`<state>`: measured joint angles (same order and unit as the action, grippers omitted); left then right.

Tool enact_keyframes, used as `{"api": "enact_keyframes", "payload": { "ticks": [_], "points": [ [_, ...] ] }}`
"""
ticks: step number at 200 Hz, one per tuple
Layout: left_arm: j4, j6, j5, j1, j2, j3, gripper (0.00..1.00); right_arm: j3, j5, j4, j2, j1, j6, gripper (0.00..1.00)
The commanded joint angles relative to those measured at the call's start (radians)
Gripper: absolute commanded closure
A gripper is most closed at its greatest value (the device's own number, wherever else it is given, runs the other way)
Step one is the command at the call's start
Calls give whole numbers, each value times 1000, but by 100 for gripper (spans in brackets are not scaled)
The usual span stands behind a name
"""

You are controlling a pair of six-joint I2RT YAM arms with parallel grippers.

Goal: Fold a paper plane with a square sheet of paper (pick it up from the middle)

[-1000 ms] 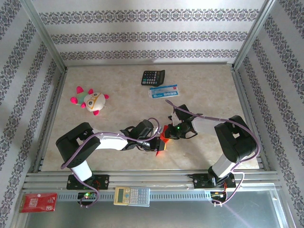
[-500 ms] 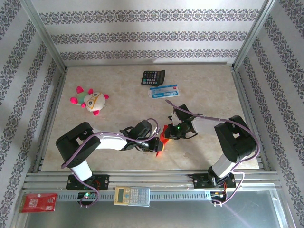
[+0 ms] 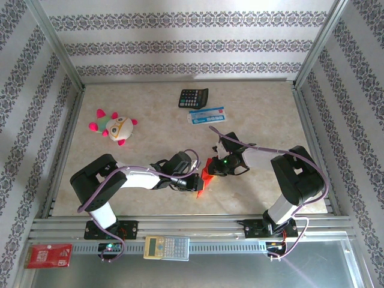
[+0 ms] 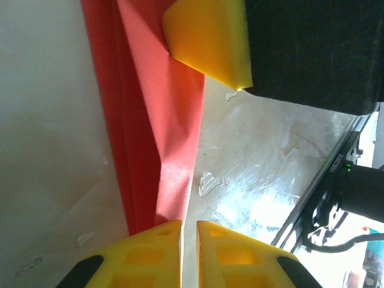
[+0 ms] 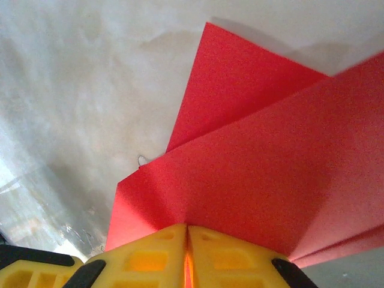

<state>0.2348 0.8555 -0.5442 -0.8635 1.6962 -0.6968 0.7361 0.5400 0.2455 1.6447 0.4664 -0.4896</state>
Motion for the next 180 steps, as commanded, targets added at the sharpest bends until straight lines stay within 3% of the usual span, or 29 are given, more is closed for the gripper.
{"api": "enact_keyframes", "payload": {
  "ticks": [1, 106, 180],
  "points": [
    [-57, -38, 28, 11, 6, 7, 85, -18, -72, 54, 36, -11, 23, 86],
    [-79, -59, 49, 11, 15, 22, 85, -13, -69, 52, 40, -12, 21, 85],
    [-63, -75, 43, -23, -114, -8, 82, -20, -71, 49, 40, -12, 19, 86]
  ]
}}
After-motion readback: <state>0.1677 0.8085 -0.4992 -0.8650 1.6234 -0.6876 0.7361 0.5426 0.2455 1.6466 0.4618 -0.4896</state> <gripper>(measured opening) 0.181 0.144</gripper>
